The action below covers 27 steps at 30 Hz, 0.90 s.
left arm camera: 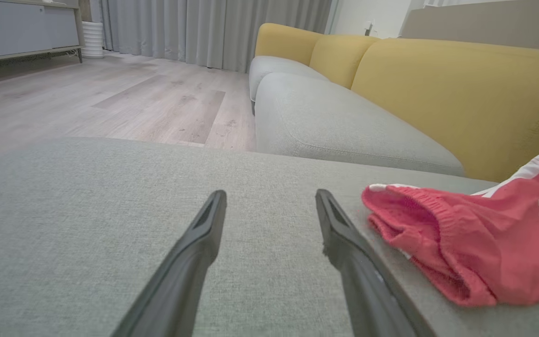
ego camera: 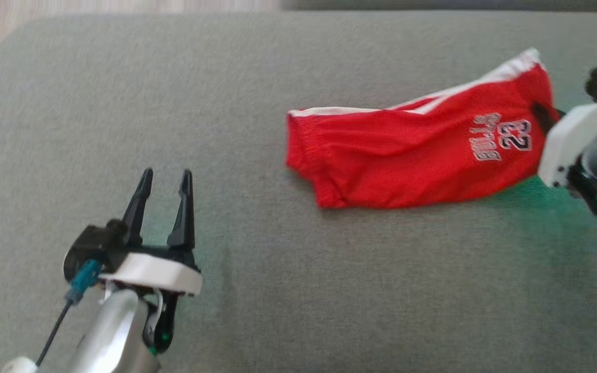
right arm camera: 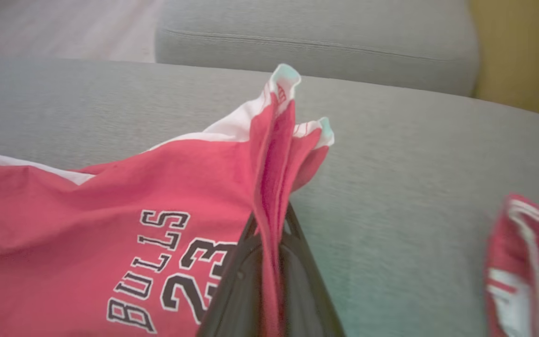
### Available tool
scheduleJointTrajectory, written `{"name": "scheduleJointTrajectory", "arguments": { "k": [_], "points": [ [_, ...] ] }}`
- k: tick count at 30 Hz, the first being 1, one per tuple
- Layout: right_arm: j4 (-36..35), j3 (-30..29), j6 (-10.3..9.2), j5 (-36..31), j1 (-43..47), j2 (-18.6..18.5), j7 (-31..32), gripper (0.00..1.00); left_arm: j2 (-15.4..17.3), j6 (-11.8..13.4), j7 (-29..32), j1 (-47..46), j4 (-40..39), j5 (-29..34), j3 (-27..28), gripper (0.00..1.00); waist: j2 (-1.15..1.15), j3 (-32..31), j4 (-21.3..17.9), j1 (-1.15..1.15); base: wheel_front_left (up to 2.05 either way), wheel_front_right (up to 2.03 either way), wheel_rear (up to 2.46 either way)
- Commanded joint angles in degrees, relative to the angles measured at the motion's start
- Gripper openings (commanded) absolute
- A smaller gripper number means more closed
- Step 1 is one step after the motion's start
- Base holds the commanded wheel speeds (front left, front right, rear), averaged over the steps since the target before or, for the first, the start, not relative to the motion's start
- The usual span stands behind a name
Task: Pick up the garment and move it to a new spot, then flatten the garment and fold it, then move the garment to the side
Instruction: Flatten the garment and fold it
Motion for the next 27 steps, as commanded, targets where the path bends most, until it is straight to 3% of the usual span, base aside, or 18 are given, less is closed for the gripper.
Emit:
{"name": "scheduleJointTrajectory", "arguments": {
  "k": [1,6,12,21,27],
  "points": [
    [-1.8,-2.0,0.4,-1.8,1.4,-1.8,0.4,0.0,1.6,-0.1,-0.3,-0.2,-1.1,0.5,2.4,1.0,0.0,-2.9,-2.5,0.01,0.0,0.0,0.0],
    [-2.2,-9.1,0.4,-9.1,3.0,-2.4,2.8,0.0,1.5,-0.3,-0.3,0.8,-0.7,0.4,1.8,1.0,0.0,-3.8,-2.5,0.01,0.0,0.0,0.0],
    [-9.8,-12.6,0.4,-14.7,4.7,3.3,8.2,0.0,1.3,-0.4,-0.3,0.3,-0.2,0.4,0.8,1.0,0.0,-3.8,-1.6,0.01,0.0,0.0,0.0],
    [-22.2,-6.0,0.4,-14.0,6.3,14.1,17.6,0.0,0.9,-0.6,-0.2,-1.3,0.4,0.2,-0.2,1.0,0.0,-2.9,-0.2,0.01,0.0,0.0,0.0],
    [-20.6,-2.1,0.4,-14.2,5.8,19.2,19.3,0.0,0.2,-0.8,-0.3,-2.2,0.8,0.0,-0.9,1.0,0.0,-1.8,1.4,0.01,0.0,0.0,0.0]
  ]
}}
